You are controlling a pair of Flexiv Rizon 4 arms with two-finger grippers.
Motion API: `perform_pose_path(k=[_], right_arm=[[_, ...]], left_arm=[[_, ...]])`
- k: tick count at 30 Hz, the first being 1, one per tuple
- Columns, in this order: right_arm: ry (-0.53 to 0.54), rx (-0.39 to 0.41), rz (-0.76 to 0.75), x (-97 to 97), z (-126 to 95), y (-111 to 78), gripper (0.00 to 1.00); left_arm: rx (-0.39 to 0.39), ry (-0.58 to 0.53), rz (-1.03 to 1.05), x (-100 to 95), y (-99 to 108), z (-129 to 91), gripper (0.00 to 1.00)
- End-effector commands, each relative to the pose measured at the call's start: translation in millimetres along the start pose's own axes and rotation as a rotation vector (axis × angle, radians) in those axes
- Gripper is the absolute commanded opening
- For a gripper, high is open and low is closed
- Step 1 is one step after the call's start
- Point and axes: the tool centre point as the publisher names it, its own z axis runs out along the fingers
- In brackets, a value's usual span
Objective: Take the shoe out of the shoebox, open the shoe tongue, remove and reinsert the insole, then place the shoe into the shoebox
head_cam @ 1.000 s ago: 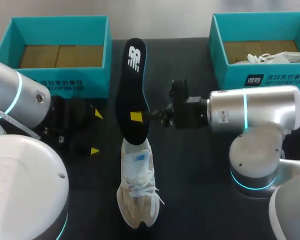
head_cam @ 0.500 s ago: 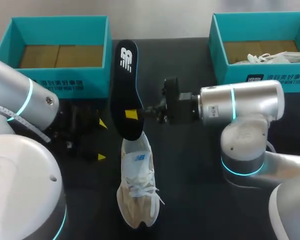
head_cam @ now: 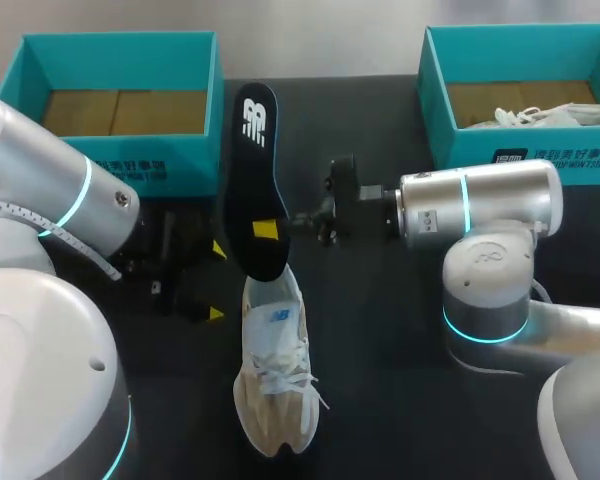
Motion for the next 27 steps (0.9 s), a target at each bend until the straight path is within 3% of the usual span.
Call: perform_pose_path(k=[1,12,27], right_arm=[[0.057,-0.044,-0.013,-3.7,-6.6,-9.8,0.00],[0.085,-0.059,-0.007,-6.5,-14.9,-19.8,0.00],[0.084,-0.062,0.001,-3.7,-6.2,-23.6,0.00]], left_arm=[[0.001,0.009,0.016,1.8,-3.7,6.5,1.00],[-0.006,0.021,0.004,3.1,-5.3,18.9,1.00],[-0.013,0.030,-0.002,3.8,-3.7,26.5,1.00]])
